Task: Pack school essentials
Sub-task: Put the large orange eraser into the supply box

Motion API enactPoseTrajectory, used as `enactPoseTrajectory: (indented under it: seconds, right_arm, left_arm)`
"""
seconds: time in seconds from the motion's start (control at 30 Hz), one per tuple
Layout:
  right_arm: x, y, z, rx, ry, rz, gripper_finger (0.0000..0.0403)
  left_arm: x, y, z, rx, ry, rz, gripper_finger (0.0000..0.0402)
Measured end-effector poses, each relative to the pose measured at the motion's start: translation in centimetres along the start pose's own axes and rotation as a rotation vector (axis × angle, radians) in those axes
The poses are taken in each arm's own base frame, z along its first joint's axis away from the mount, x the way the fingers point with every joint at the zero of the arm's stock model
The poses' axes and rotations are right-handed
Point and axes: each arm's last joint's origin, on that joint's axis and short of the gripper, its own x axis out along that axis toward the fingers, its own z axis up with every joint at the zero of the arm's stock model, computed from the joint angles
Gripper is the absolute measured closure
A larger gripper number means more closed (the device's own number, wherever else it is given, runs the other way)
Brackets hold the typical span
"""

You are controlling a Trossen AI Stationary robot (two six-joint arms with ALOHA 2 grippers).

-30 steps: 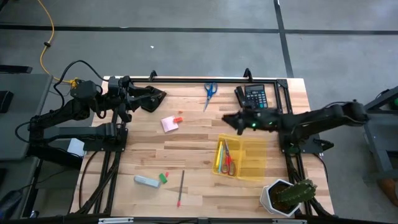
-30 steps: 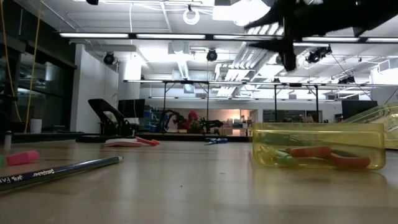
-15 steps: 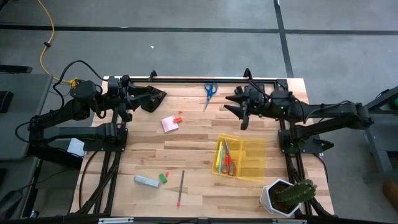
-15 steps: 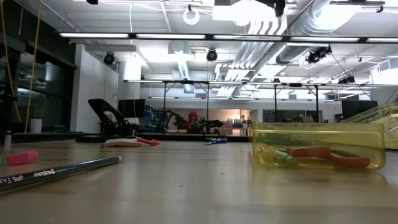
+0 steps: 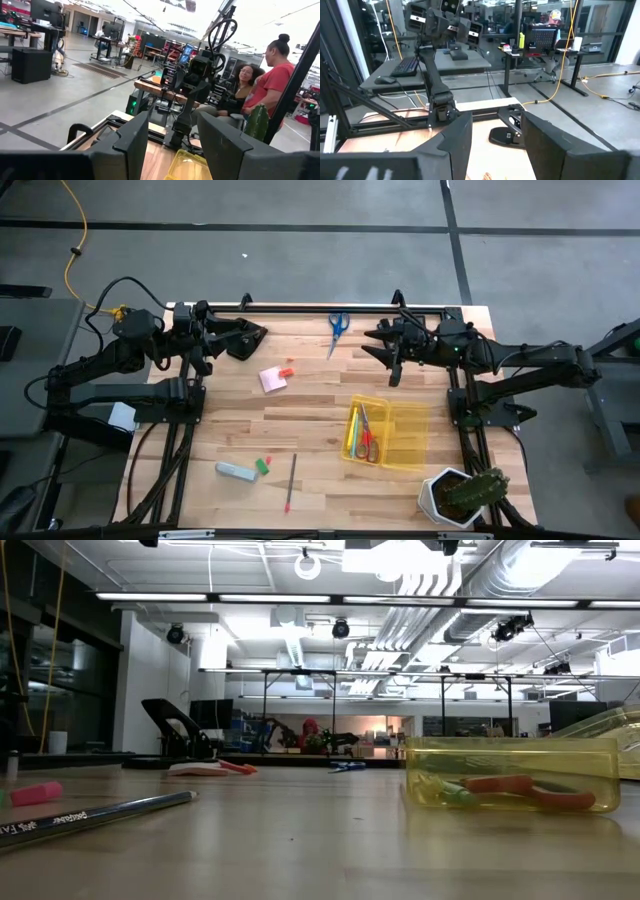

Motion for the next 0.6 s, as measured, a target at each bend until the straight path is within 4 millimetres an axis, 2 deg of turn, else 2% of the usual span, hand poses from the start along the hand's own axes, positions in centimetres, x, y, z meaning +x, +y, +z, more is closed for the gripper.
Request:
enactPoseTrajectory:
  seconds: [0.17,0.3,0.47,0.6]
  right_arm:
    - [0.0,0.0,0.0,0.000,0.000,0.000,0.0243]
    - [0.0,0.0,0.0,0.000,0.000,0.000,0.0243]
    - [0.0,0.0,-0.1,0.013,0.011,0.000,0.0243]
    - [0.0,0.0,-0.3,0.049,0.028,0.000,0.0243]
  left_arm:
    - [0.1,0.0,0.0,0.000,0.003,0.009,0.0243]
    - [0.8,0.4,-0.4,-0.038,0.021,0.082,0.0243]
    - [4.2,1.4,-2.9,-0.117,0.185,0.215,0.0243]
    - [7.9,3.1,-6.7,-0.183,0.418,0.333,0.0243]
